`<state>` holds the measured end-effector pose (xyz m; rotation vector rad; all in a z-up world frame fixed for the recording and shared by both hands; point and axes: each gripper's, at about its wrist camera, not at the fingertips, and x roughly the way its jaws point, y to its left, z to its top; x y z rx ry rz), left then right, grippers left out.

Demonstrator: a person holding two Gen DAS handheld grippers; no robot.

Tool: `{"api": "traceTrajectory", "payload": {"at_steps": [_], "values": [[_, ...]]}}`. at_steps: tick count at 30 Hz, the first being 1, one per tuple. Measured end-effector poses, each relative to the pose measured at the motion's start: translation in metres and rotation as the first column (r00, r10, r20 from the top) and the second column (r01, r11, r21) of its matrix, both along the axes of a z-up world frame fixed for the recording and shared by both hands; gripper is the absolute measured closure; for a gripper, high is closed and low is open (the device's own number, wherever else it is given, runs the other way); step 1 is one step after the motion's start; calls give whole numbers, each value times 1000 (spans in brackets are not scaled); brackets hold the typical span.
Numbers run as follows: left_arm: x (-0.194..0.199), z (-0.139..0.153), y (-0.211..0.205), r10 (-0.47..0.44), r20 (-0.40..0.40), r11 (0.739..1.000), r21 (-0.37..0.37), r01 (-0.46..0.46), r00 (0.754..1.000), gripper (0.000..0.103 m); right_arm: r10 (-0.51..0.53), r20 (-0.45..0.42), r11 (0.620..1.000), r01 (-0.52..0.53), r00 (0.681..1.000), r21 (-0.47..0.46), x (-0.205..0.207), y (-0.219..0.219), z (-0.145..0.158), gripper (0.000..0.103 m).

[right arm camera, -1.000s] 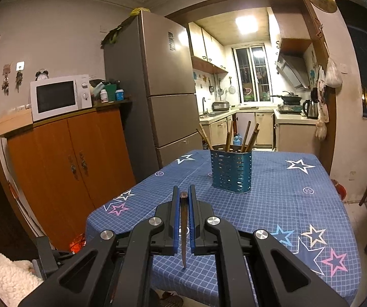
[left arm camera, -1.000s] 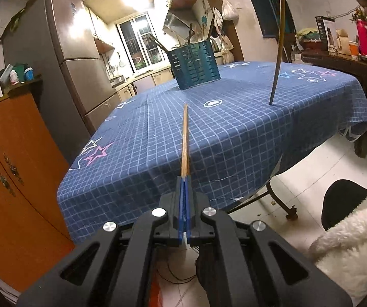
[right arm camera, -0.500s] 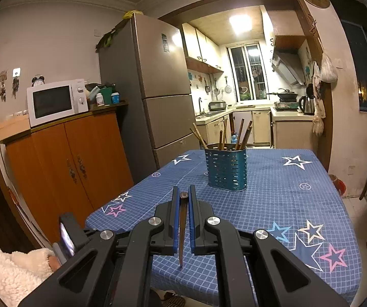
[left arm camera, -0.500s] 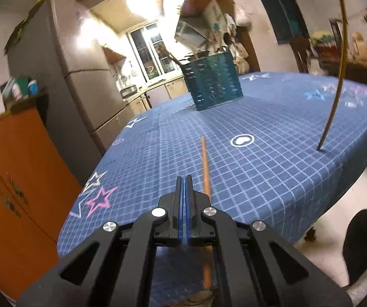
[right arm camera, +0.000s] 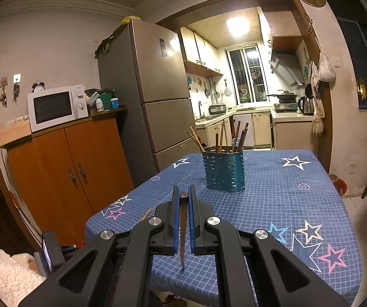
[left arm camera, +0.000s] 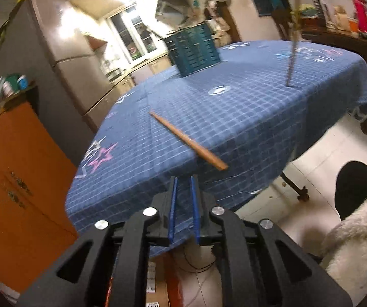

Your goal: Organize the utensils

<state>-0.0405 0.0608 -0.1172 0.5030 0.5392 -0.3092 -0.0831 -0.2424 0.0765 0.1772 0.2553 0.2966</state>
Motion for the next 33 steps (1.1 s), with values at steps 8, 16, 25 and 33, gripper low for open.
{"api": "traceTrajectory", "payload": {"at_steps": [8, 16, 25, 33], "values": [[-24, -11, -18, -170, -159, 985, -28, 168, 972, 80, -10, -4, 1000, 10, 1000, 8, 1, -8, 0, 95], [19, -13, -29, -302, -430, 926, 81, 369, 851, 95, 4, -4, 1000, -4, 1000, 17, 3, -8, 0, 96], [97, 23, -32, -250, -540, 953, 13, 304, 804, 103, -22, -12, 998, 22, 1000, 62, -1, -22, -7, 95], [49, 30, -17, -325, -495, 936, -49, 348, 806, 103, -8, -3, 996, 8, 1000, 90, -2, -28, -9, 95]]}}
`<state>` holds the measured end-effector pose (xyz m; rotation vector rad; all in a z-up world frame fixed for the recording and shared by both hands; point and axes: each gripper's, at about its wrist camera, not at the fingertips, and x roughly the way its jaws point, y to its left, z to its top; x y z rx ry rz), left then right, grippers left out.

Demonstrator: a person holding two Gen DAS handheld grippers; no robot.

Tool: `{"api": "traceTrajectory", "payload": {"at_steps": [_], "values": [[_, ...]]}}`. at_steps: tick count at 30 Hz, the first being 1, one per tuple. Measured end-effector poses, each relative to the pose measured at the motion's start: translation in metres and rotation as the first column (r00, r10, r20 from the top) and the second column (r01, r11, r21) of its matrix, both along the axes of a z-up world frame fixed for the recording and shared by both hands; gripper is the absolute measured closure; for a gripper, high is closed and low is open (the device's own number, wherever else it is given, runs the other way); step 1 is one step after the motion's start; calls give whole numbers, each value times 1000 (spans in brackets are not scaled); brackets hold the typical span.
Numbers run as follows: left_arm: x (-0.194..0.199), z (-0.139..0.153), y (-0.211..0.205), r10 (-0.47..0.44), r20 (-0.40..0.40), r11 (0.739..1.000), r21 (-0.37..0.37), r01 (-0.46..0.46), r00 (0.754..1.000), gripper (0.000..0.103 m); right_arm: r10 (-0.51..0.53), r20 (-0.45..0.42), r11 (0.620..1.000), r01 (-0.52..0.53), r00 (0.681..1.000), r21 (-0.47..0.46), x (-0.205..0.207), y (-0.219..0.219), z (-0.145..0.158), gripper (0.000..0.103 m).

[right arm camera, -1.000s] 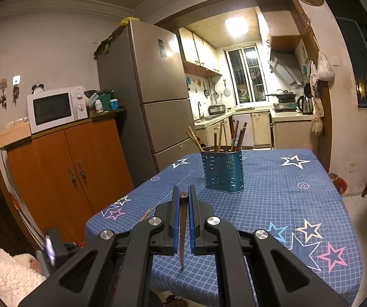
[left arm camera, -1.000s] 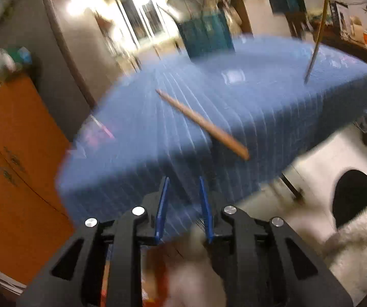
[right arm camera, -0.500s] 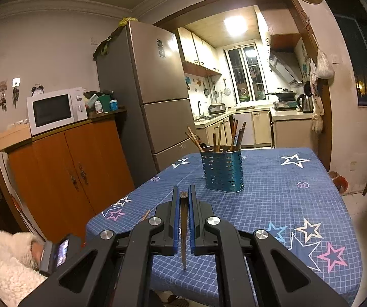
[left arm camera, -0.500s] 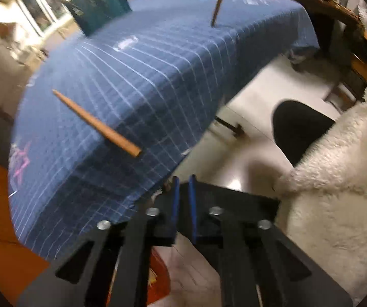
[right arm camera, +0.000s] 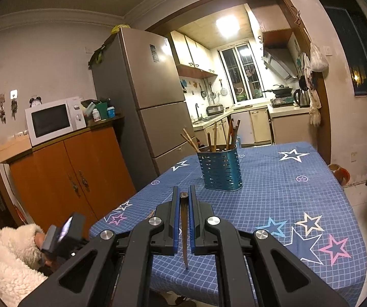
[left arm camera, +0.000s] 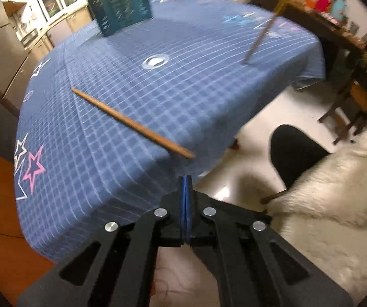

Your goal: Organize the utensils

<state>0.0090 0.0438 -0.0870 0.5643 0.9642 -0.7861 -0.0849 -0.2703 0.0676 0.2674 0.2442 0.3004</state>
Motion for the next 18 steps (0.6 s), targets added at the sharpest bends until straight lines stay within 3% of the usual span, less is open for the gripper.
{"api": "traceTrajectory", "payload": {"at_steps": [4, 7, 9, 11, 18], "values": [[-32, -3, -6, -44, 4, 999, -12, 44, 999, 103, 7, -1, 1000, -7, 1000, 8, 2, -4, -1, 95], [-22, -12, -20, -42, -10, 999, 12, 42, 999, 103, 19, -3, 1000, -19, 1000, 18, 3, -5, 0, 95], [8, -12, -28, 2, -44, 1000, 9, -1, 999, 103, 20, -4, 1000, -20, 1000, 19, 3, -5, 0, 95], [30, -4, -28, 73, -30, 997, 6, -73, 997, 103, 13, -5, 1000, -13, 1000, 17, 1, -6, 0, 95], [68, 37, 12, 312, 43, 948, -76, -308, 949, 103, 2, -24, 999, -1, 1000, 55, -1, -19, -6, 95]]}}
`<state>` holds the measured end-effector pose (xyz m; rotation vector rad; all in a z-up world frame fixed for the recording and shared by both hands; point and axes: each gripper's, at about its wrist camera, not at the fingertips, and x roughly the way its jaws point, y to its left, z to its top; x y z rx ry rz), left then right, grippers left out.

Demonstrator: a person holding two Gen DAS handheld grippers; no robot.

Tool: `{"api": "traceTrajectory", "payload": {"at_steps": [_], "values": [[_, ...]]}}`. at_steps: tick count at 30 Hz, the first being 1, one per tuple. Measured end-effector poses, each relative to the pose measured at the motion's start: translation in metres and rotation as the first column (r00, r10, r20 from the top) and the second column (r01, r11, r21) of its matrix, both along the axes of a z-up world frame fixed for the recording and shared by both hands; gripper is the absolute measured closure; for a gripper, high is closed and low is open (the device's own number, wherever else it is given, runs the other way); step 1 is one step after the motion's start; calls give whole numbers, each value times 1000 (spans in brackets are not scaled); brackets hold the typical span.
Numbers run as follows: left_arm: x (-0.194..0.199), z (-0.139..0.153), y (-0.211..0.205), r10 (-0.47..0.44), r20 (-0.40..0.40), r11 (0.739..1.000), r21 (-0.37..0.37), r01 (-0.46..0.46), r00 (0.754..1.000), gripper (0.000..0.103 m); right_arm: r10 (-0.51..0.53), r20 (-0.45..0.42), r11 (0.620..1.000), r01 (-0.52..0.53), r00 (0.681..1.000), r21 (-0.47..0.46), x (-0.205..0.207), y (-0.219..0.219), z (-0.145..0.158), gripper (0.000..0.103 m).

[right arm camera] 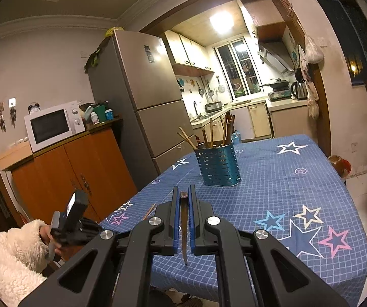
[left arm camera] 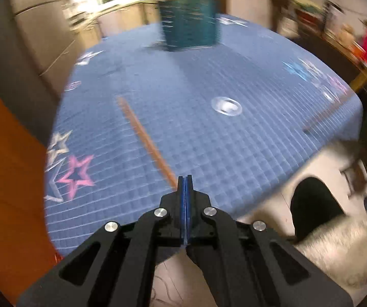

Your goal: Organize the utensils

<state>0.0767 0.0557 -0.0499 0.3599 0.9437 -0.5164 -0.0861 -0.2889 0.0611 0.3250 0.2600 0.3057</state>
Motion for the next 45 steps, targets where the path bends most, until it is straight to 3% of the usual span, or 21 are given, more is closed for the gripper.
{"api": "traceTrajectory", "payload": {"at_steps": [4, 6, 7, 9, 11, 14, 15, 21, 26, 29, 36, 45], "values": [[-24, 1, 4, -77, 22, 997, -26, 77, 997, 103, 2, 2, 1000, -2, 1000, 6, 1, -1, 0, 95], [-42, -2, 4, -55, 86, 999, 5, 54, 995, 96, 3, 5, 1000, -3, 1000, -2, 2, -1, 0, 95], [-55, -6, 2, -30, 157, 998, 57, 22, 987, 89, 2, 9, 1000, -2, 1000, -6, 2, -1, 0, 95], [-76, -13, -9, -17, 290, 992, 128, -21, 957, 83, 6, 13, 1000, -6, 1000, -7, 4, -2, 0, 95], [-93, -20, -19, -13, 376, 988, 150, -47, 927, 70, 9, 15, 1000, -9, 1000, -3, 5, -2, 0, 95], [-106, -39, -32, 6, 478, 978, 180, -105, 878, 66, 13, 20, 1000, -13, 1000, -10, 7, 0, 1, 95], [-103, -42, -35, 20, 487, 976, 180, -122, 873, 66, 14, 21, 1000, -14, 1000, -14, 6, 2, 1, 95], [-88, -57, -24, 191, 463, 970, 47, -239, 866, 70, 9, 18, 1000, -9, 1000, -29, 3, 2, 1, 95], [-81, -61, -15, 283, 406, 959, -98, -267, 869, 80, 6, 19, 999, -5, 1000, -31, 1, 3, 0, 95], [-83, -59, -12, 316, 404, 948, -169, -270, 859, 84, 7, 18, 1000, -6, 1000, -31, 1, 3, 0, 95], [-73, -61, -13, 336, 398, 939, -214, -270, 854, 85, 2, 17, 999, -1, 1000, -36, 0, 4, -1, 95], [-80, -69, -2, 396, 374, 902, -330, -278, 839, 88, 2, 21, 999, -1, 1000, -46, -1, 5, 0, 95]]}}
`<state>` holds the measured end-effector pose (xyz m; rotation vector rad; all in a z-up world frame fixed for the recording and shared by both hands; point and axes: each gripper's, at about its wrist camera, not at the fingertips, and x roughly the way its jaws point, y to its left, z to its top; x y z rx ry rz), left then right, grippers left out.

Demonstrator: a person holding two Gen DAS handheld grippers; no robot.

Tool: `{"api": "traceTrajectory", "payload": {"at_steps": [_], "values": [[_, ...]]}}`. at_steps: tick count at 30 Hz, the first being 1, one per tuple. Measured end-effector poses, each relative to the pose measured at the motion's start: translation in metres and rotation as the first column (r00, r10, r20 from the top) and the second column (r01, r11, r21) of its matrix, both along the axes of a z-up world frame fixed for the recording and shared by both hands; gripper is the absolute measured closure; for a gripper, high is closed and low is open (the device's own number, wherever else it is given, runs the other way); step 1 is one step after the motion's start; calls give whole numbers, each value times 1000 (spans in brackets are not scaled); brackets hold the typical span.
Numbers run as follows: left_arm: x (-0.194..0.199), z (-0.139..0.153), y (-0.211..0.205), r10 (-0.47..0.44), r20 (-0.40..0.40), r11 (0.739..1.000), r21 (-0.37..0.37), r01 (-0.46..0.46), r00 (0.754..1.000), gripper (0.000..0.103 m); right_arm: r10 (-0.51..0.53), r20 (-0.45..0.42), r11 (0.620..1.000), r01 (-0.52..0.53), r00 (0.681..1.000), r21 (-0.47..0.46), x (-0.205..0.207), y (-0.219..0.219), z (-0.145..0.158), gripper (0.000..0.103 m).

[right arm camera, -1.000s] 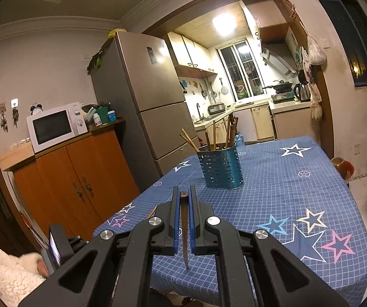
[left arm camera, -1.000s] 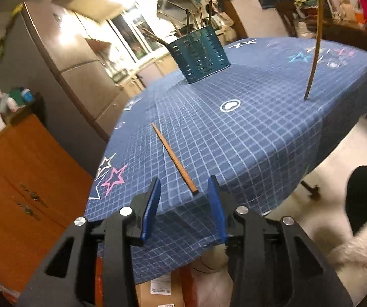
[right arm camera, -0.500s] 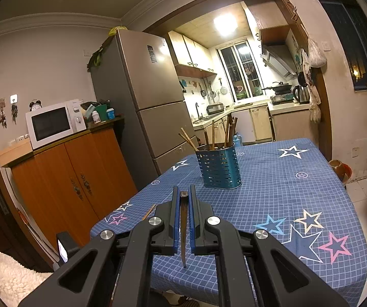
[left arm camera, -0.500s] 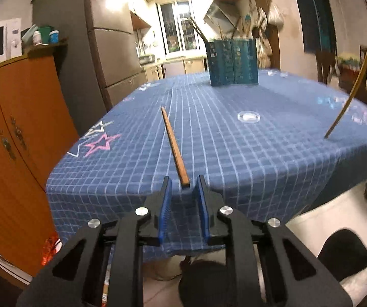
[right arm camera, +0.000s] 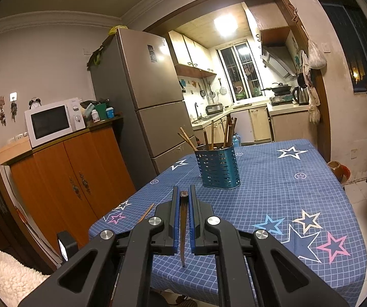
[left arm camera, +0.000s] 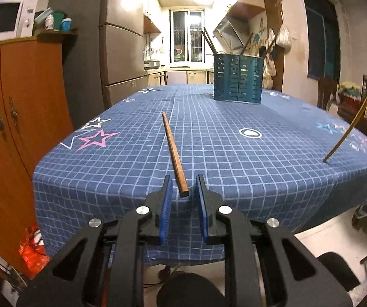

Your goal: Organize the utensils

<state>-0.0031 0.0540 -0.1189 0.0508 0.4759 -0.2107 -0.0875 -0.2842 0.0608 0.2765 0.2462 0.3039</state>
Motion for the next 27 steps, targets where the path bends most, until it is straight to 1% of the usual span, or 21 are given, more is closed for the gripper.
{"api": "traceTrajectory", "payload": {"at_steps": [2, 4, 9, 11, 15, 18, 21, 24, 27], "values": [[1, -1, 3, 5, 2, 1000, -20, -5, 1000, 95, 1, 2, 1000, -1, 1000, -4, -1, 1, 0, 95], [0, -3, 6, 13, 11, 999, -35, -13, 1000, 97, 0, 3, 1000, 0, 1000, -7, -2, 1, 1, 95], [-4, -7, 0, 34, 48, 999, -9, -33, 998, 98, -5, 4, 1000, 5, 1000, -12, -3, 3, 2, 95], [-3, -5, 0, 27, 43, 1000, 0, -27, 999, 98, -9, 6, 1000, 9, 1000, -19, -5, 7, 4, 95], [-3, 3, -1, 13, 8, 1000, 13, -13, 1000, 98, -15, 8, 999, 15, 1000, -30, -5, 11, 6, 96], [-5, 18, -2, -10, -9, 999, 35, 10, 1000, 98, -20, 14, 999, 20, 1000, -36, -3, 12, 10, 96], [-4, 46, -5, -45, -7, 996, 79, 45, 999, 98, -17, 30, 999, 19, 999, -48, 1, 12, 17, 96], [4, 73, -5, -60, -9, 995, 84, 61, 998, 98, -20, 36, 997, 23, 999, -70, 8, 14, 23, 96], [18, 94, -6, -78, -52, 993, 85, 82, 996, 98, -20, 24, 997, 21, 1000, -76, 17, 15, 27, 96]]}}
